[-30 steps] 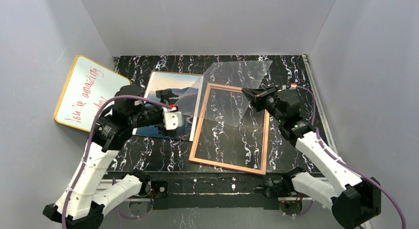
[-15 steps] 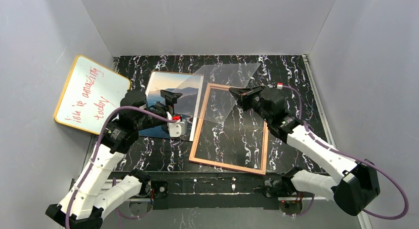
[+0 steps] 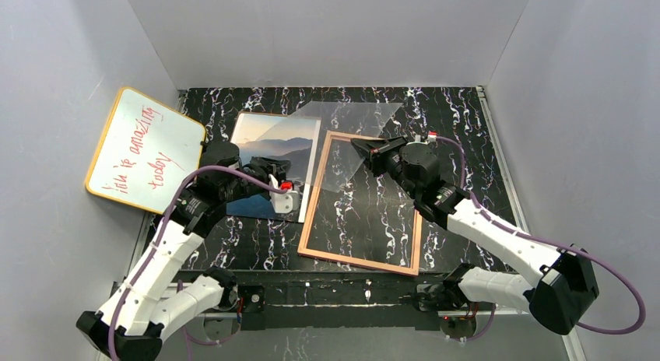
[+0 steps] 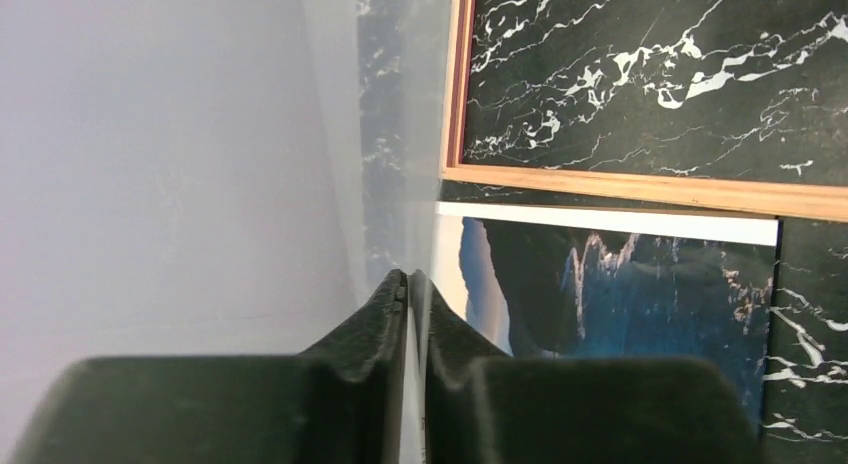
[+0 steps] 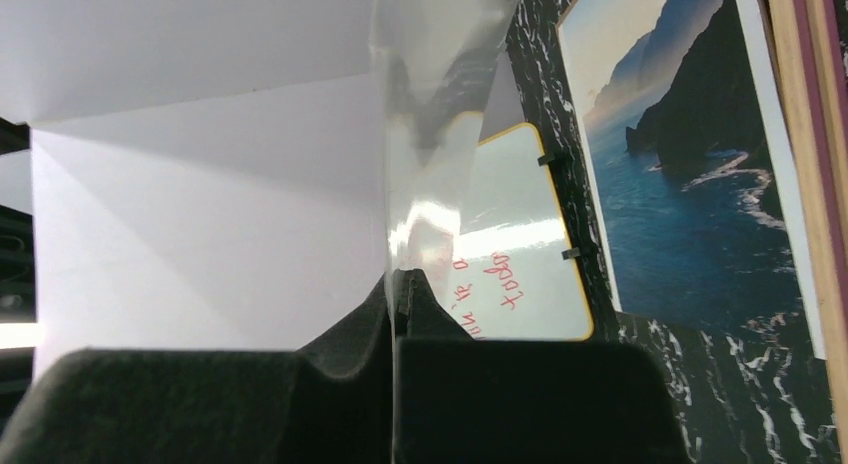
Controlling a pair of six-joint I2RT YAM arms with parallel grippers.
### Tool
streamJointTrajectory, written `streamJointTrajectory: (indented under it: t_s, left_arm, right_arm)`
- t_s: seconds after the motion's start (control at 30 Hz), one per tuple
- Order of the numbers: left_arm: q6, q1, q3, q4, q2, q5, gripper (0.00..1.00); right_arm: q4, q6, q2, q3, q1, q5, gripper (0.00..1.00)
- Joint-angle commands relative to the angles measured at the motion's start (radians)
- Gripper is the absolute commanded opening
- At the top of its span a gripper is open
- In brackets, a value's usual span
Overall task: Put the photo into the frame
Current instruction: Pick up the photo frame item from the photo frame.
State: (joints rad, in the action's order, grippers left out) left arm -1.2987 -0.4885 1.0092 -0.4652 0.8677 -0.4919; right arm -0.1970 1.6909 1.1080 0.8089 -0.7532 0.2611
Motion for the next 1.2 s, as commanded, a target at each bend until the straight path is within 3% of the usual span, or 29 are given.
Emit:
streamJointTrajectory:
  t_s: [0.0,0.17,0.27,0.33,0.5,0.67,0.83,1.17]
  left_arm:
    - [0.014,-0.007,0.051,0.055,0.025,0.033,0.0]
    - [0.078,-0.007,0.153,0.042,0.079,0.061,0.0]
    - [0.084,-0.007,0.234,-0.041,0.118,0.047,0.0]
    - [0.08,-0.007,0.291,-0.096,0.141,0.031,0.0]
    - [-0.018,-0.007,0.47,-0.325,0.205,0.002,0.0]
    - [-0.086,-0.007,0.601,-0.518,0.241,-0.062,0.0]
    - [-0.096,-0.007,0.627,-0.566,0.234,-0.049,0.0]
    - [-0.106,-0.007,0.619,-0.589,0.224,-0.03,0.0]
  right_arm:
    - [-0.111,-0.098,-0.014,0.041,-0.003,-0.082,0.15]
    - [-0.012,-0.353,-0.15,-0.012,0.063,-0.241,0.48]
    - [0.077,-0.531,-0.227,0.008,0.175,-0.46,0.67]
    - [0.201,-0.727,-0.247,0.086,0.24,-0.616,0.73]
    - [0.483,-1.29,-0.242,0.323,0.268,-0.859,0.8]
    - [0.571,-1.652,-0.168,0.41,0.267,-1.006,0.81]
    - [0.564,-1.807,-0.122,0.413,0.268,-1.098,0.82]
    - [0.506,-1.842,-0.181,0.313,0.261,-1.25,0.81]
